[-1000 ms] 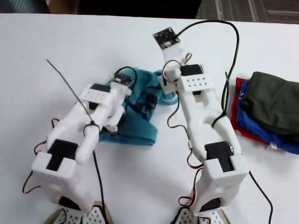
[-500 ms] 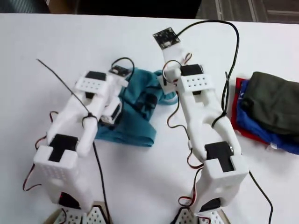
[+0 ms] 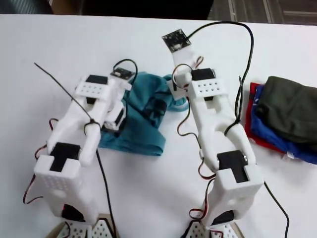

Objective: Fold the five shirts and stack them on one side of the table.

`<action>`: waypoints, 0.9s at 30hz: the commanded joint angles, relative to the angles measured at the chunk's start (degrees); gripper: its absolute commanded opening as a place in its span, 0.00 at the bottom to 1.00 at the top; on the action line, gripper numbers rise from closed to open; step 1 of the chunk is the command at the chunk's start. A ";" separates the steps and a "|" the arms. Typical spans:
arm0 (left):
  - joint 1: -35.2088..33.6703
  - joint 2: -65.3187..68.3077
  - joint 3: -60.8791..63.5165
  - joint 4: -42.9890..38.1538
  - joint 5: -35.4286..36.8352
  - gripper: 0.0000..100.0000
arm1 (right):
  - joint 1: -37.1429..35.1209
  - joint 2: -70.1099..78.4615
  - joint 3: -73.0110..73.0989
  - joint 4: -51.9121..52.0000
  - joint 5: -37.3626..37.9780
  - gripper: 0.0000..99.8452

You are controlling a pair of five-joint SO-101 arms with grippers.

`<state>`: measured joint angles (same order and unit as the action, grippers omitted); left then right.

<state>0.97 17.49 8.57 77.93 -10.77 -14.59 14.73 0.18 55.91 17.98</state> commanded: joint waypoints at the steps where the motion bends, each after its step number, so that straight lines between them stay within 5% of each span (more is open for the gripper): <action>1: -0.09 -0.18 -1.71 -0.70 -0.44 0.15 | -0.48 -0.75 -2.99 -0.92 0.18 0.02; 9: -0.53 6.77 -1.71 -0.70 -0.62 0.14 | -0.48 -0.75 -2.99 -0.92 0.18 0.02; 15: -0.44 6.15 -6.02 0.62 -0.70 0.04 | -0.48 -0.75 -2.99 -0.92 0.18 0.02; 27: -0.62 1.49 -23.69 16.09 -4.31 0.04 | -0.40 -0.57 -2.99 -1.01 0.18 0.02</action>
<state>0.97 24.00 -9.10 89.71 -14.11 -14.68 14.73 0.18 55.91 17.98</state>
